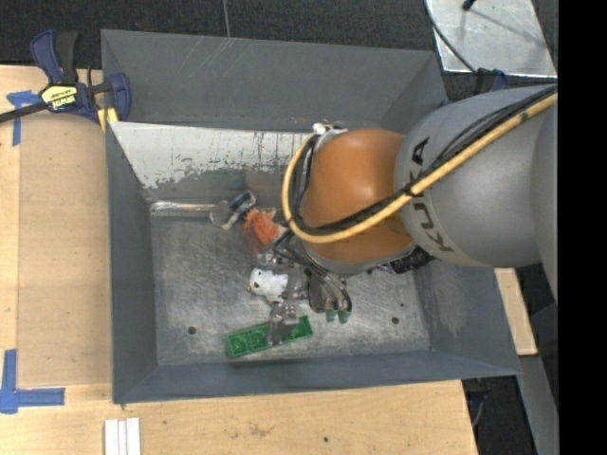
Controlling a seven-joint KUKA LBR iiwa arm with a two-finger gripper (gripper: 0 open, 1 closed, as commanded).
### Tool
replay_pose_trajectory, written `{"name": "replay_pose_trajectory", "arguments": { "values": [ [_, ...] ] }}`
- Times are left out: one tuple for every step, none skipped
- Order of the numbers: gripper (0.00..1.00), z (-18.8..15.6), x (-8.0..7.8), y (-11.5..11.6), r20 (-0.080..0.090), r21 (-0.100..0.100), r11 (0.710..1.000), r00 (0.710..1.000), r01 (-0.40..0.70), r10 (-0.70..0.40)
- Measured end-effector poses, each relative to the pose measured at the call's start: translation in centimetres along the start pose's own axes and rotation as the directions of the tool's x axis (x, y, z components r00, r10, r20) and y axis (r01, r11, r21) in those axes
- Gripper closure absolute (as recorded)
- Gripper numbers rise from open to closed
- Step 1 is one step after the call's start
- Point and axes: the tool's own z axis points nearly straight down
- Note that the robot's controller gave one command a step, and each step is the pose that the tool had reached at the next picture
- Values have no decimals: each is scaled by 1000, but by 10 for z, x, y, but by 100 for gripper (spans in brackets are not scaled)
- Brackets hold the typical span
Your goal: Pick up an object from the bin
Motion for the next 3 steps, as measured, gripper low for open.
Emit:
{"name": "replay_pose_trajectory", "arguments": {
  "values": [
    [0,0,0,0,0,0,1000,1000,0,0],
    [0,55,1,-11,5,0,991,991,134,-134],
    [0,67,-2,-6,20,-8,986,986,167,-167]
  ]
}}
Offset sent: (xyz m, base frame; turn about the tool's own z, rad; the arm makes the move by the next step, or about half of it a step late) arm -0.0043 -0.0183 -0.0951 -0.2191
